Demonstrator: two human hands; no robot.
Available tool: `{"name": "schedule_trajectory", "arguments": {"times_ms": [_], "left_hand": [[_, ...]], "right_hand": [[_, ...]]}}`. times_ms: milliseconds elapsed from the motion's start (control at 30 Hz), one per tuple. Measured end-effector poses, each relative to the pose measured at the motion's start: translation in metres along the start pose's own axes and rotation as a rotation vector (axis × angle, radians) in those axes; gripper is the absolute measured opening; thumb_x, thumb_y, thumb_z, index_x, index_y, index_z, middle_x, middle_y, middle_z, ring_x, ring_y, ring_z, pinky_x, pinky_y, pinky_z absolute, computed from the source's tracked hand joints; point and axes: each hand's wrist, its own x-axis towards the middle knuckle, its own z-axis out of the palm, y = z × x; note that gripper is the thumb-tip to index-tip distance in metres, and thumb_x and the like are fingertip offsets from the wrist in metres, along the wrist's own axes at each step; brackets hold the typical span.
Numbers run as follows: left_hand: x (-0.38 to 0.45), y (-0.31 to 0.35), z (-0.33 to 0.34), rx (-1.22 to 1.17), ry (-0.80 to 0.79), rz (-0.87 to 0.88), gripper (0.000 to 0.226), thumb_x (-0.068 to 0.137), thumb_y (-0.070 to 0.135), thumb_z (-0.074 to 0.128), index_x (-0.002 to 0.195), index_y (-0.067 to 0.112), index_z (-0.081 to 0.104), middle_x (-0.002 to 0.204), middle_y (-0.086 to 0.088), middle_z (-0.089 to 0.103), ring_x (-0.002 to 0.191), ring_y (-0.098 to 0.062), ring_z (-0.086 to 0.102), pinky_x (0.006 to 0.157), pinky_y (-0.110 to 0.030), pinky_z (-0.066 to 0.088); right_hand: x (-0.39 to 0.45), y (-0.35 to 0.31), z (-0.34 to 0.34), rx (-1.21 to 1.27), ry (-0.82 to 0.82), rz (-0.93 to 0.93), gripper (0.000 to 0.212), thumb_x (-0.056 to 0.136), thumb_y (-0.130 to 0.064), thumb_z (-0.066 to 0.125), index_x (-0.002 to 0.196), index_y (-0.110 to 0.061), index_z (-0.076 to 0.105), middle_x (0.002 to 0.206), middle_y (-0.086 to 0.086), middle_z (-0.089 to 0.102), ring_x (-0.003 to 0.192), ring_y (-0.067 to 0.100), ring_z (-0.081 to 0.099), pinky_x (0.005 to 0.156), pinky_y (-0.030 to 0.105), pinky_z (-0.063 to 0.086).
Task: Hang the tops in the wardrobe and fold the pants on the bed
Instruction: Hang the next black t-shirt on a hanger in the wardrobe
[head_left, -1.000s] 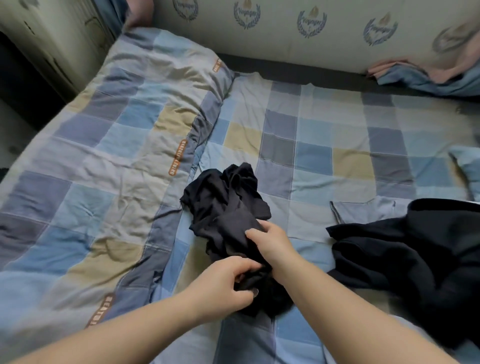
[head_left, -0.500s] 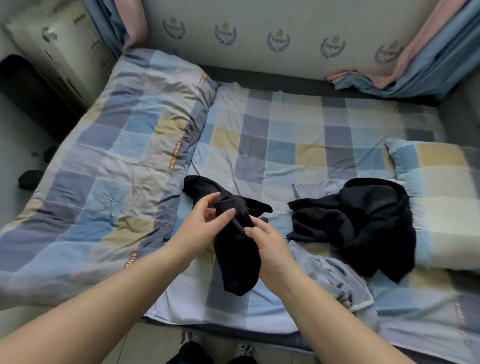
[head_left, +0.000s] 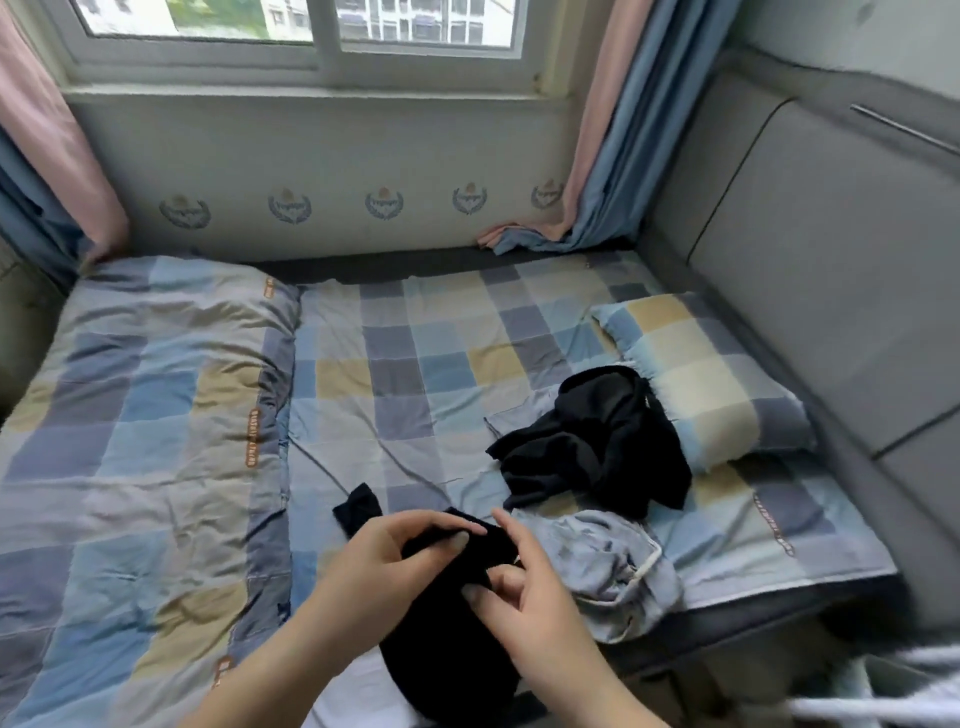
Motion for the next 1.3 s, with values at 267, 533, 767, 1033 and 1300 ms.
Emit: {"name": "schedule_trajectory", "arguments": {"times_ms": [267, 533, 767, 1033, 1300], "left_hand": [[-0.031, 0.028, -0.003, 0.155, -0.372, 0.214, 0.024, 0.081, 0.045, 0.058, 0.095, 0.033, 0.072, 0.095, 0.006, 0.074, 0.091, -0.011, 0.069, 0.086, -0.026, 0.052], [-0.067, 0.067, 0.044, 0.217, -0.570, 0.441, 0.021, 0.092, 0.017, 0.061, 0.087, 0.034, 0.072, 0.089, 0.013, 0.073, 0.088, -0.001, 0.067, 0.075, -0.008, 0.046], [-0.132, 0.081, 0.118, 0.232, -0.741, 0.570, 0.020, 0.087, 0.020, 0.064, 0.083, 0.038, 0.071, 0.084, 0.013, 0.073, 0.085, -0.002, 0.067, 0.078, -0.012, 0.048], [-0.259, 0.090, 0.218, 0.172, -1.065, 0.587, 0.022, 0.090, 0.012, 0.061, 0.082, 0.027, 0.074, 0.087, 0.006, 0.073, 0.085, -0.003, 0.066, 0.077, -0.011, 0.048], [-0.370, 0.104, 0.310, 0.153, -1.306, 0.725, 0.021, 0.091, 0.017, 0.060, 0.084, 0.032, 0.073, 0.090, 0.013, 0.073, 0.089, 0.002, 0.066, 0.079, -0.008, 0.045]], "right_hand": [[-0.061, -0.004, 0.037, 0.036, 0.267, -0.056, 0.030, 0.058, -0.039, 0.073, 0.086, -0.041, 0.065, 0.069, -0.002, 0.053, 0.067, 0.011, 0.051, 0.066, 0.027, 0.038], [-0.149, -0.007, 0.036, -0.078, 0.594, -0.178, 0.031, 0.063, -0.053, 0.067, 0.090, -0.037, 0.062, 0.070, -0.005, 0.058, 0.069, 0.004, 0.051, 0.065, 0.025, 0.039], [-0.253, 0.011, 0.042, -0.041, 0.869, -0.248, 0.013, 0.067, -0.040, 0.068, 0.077, -0.033, 0.062, 0.067, -0.010, 0.056, 0.067, 0.004, 0.049, 0.064, 0.024, 0.038], [-0.424, 0.047, 0.054, -0.057, 1.150, -0.262, 0.012, 0.079, -0.044, 0.062, 0.082, -0.034, 0.066, 0.071, -0.010, 0.056, 0.072, 0.008, 0.054, 0.070, 0.030, 0.043], [-0.581, 0.063, 0.058, -0.173, 1.414, -0.233, 0.010, 0.084, -0.037, 0.067, 0.077, -0.031, 0.063, 0.070, -0.017, 0.058, 0.066, -0.001, 0.054, 0.064, 0.014, 0.040]]}}
